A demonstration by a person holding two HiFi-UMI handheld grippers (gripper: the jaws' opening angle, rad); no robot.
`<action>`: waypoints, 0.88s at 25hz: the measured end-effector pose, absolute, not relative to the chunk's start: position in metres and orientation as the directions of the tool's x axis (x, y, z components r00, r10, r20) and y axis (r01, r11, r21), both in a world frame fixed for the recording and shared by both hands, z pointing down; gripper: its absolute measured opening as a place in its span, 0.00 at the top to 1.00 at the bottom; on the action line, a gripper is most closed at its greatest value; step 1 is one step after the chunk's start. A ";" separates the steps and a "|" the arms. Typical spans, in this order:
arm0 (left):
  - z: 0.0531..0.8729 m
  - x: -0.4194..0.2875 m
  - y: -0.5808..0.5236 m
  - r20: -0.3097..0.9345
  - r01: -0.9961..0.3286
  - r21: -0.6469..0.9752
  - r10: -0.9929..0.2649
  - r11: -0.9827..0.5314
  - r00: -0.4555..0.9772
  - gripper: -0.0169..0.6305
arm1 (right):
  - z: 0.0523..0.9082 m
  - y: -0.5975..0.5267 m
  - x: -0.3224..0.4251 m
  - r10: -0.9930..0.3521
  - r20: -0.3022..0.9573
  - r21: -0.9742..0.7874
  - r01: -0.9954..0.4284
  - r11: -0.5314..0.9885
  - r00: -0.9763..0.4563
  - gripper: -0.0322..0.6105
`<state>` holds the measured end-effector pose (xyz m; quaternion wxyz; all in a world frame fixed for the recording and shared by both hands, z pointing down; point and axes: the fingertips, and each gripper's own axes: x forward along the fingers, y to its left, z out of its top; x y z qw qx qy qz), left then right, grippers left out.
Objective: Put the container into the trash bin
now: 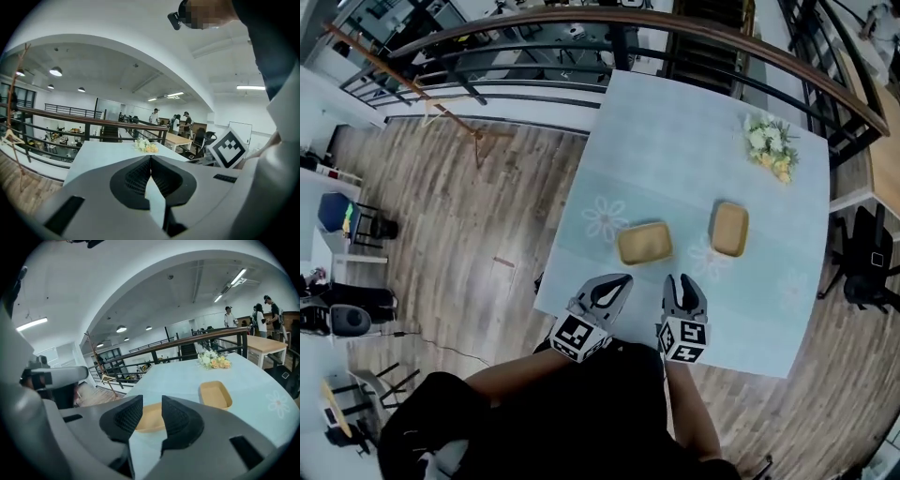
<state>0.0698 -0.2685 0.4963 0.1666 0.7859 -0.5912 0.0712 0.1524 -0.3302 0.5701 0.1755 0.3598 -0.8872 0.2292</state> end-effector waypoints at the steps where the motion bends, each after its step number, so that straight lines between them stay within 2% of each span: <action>1: 0.499 0.066 -0.270 0.315 -0.960 0.174 -0.911 -0.221 0.267 0.95 | 0.583 -0.340 0.151 -0.540 0.496 -0.278 -0.714 0.643 -0.680 0.77; 10: 0.522 0.030 -0.271 0.352 -0.987 0.131 -0.926 -0.091 0.132 0.95 | 0.692 -0.393 0.124 -0.384 0.652 -0.258 -0.667 0.699 -0.654 0.77; 17: 0.532 0.016 -0.271 0.366 -0.986 0.163 -0.930 0.021 0.041 0.95 | 0.733 -0.412 0.105 -0.348 0.702 -0.206 -0.645 0.736 -0.622 0.77; 22: 0.535 0.015 -0.270 0.387 -0.986 0.163 -0.922 0.041 0.025 0.95 | 0.759 -0.413 0.099 -0.306 0.740 -0.205 -0.634 0.745 -0.599 0.77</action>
